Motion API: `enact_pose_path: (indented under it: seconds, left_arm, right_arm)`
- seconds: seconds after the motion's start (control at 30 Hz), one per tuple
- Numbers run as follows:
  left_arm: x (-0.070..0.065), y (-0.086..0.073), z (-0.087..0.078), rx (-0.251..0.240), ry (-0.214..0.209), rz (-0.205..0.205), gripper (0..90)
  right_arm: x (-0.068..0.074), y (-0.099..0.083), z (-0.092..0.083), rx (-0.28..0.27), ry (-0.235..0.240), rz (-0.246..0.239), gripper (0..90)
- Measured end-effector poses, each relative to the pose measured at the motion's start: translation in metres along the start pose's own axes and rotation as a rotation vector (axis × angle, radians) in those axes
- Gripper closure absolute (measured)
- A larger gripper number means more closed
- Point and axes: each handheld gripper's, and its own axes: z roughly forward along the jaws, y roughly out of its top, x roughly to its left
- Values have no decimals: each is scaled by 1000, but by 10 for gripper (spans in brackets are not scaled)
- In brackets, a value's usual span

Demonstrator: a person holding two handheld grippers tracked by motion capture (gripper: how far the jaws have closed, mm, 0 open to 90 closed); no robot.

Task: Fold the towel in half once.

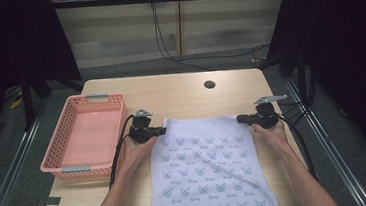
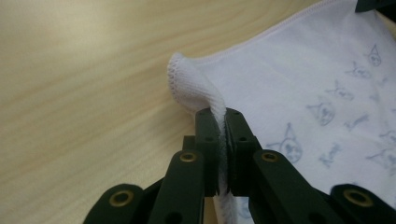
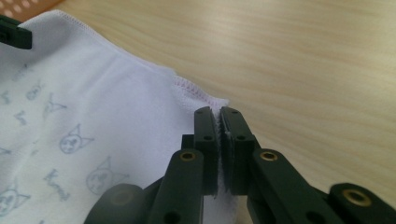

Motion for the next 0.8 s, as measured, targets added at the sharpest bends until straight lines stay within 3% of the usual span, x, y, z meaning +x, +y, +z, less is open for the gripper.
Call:
enact_pose_path:
  seconds: [0.23,0.43,0.67,0.8]
  left_arm:
    - [-8,22,-31,-78,-13,30,858]
    - [-12,37,-55,-152,-29,40,859]
    - [-10,68,-69,-187,0,72,859]
    - [-6,87,-74,-218,21,63,860]
  right_arm:
    - [-6,14,-36,-88,11,28,860]
    - [-3,35,-64,-135,3,0,861]
    - [-5,65,-73,-193,-5,5,861]
    - [-6,85,-76,-221,-10,-5,861]
